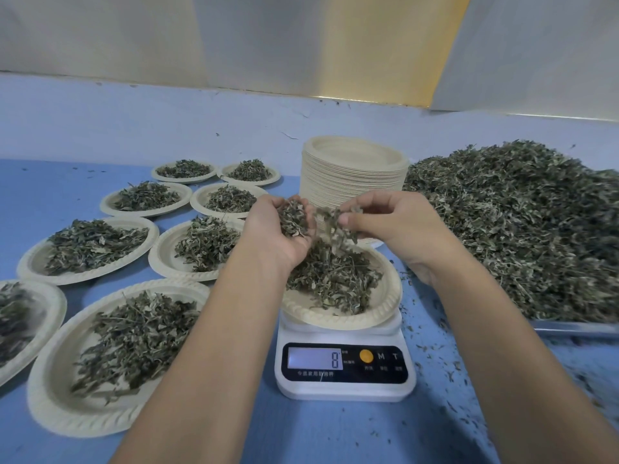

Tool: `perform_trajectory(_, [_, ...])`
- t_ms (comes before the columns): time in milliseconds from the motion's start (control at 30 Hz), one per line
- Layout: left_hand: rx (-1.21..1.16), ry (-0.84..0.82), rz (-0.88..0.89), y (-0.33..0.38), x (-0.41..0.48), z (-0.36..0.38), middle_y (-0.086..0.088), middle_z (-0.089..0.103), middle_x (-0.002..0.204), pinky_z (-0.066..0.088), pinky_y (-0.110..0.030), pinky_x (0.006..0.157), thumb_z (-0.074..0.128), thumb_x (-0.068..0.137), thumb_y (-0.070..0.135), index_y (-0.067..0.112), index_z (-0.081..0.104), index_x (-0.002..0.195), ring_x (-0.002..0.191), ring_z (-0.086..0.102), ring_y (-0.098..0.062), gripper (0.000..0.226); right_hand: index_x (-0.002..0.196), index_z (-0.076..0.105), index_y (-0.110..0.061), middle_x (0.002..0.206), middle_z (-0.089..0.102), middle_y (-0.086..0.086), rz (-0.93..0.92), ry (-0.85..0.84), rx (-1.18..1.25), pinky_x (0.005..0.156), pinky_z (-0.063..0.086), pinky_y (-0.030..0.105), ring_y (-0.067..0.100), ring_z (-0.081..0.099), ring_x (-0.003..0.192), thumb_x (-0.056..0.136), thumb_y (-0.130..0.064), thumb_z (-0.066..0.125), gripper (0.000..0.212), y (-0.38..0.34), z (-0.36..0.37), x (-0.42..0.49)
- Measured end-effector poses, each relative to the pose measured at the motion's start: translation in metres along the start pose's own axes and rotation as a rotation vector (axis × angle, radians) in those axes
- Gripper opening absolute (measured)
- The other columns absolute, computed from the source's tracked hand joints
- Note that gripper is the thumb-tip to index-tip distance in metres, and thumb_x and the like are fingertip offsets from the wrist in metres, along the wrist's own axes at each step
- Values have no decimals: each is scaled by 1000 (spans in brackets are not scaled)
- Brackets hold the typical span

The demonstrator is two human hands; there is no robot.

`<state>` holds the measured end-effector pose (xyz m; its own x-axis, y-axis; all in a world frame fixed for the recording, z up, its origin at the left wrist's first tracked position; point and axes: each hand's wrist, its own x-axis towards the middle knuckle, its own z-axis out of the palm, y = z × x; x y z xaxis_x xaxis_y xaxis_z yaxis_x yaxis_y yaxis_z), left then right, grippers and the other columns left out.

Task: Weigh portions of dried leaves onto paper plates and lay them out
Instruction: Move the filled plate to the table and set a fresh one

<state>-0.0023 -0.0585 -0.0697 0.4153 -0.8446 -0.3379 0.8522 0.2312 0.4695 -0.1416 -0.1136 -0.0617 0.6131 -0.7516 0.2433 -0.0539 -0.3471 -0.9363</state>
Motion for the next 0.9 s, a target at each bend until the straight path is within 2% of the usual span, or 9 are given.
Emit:
perform_trajectory(67, [2,-31,-16,-3,0,1,-9,56,86,44,-23,61,33,96,14,3,51,92,64,51,-17,21,76,71,-16,62,68,-10,-35,56,121,59,49,10,-2,60,58,78,1,72,18,-2,3,1])
perform_trajectory(200, [86,-61,-50,-12,-1,5,-13,56,90,43,-30,68,30,98,17,4,50,94,71,51,-22,24,76,70,-14,65,68,-7,-48,116,379,58,48,11,0,59,57,79,4,69,18,-3,11,3])
perform_trajectory(300, [73,-92,-117,-17,-5,8,-17,59,82,45,-33,67,30,98,18,-1,53,91,70,53,-24,31,76,70,-15,70,68,-3,-57,136,471,59,48,13,5,61,62,79,3,69,18,-1,16,5])
perform_trajectory(433, [73,-130,-150,-21,-9,10,-19,65,63,47,-39,79,31,100,23,-3,54,83,71,57,-27,39,77,71,-18,65,67,-6,-96,172,215,58,50,15,1,61,59,78,1,72,18,3,18,4])
perform_trajectory(500, [108,-134,-135,-21,-9,9,-19,66,72,47,-40,77,30,100,30,-2,55,86,74,59,-27,43,75,71,-23,64,66,-10,-122,233,-53,63,53,20,1,61,61,77,-3,74,20,6,16,5])
perform_trajectory(600, [185,-122,-87,-20,-8,10,-15,68,73,50,-37,72,32,98,39,2,57,88,69,64,-26,46,77,71,-28,56,59,-19,-183,269,-333,55,40,6,-8,53,55,77,-10,74,19,8,17,4])
perform_trajectory(733, [271,-82,-61,-20,-10,13,-9,66,55,54,-27,52,46,96,36,6,57,82,46,65,-20,35,91,76,-21,67,58,-22,-216,234,-427,58,41,6,-9,55,60,79,-11,72,16,10,23,3])
perform_trajectory(800, [292,-62,-55,-22,-9,12,-8,65,56,52,-27,54,48,97,25,6,56,82,53,63,-19,26,89,75,-24,68,59,-22,-206,227,-417,61,46,11,-7,56,62,79,-12,72,16,10,23,3])
perform_trajectory(900, [255,-52,-50,-24,-7,12,-10,62,67,49,-32,58,45,99,15,5,54,81,63,58,-18,23,79,73,-31,59,62,-20,-185,233,-315,58,43,8,-8,56,60,79,-13,74,18,9,21,4])
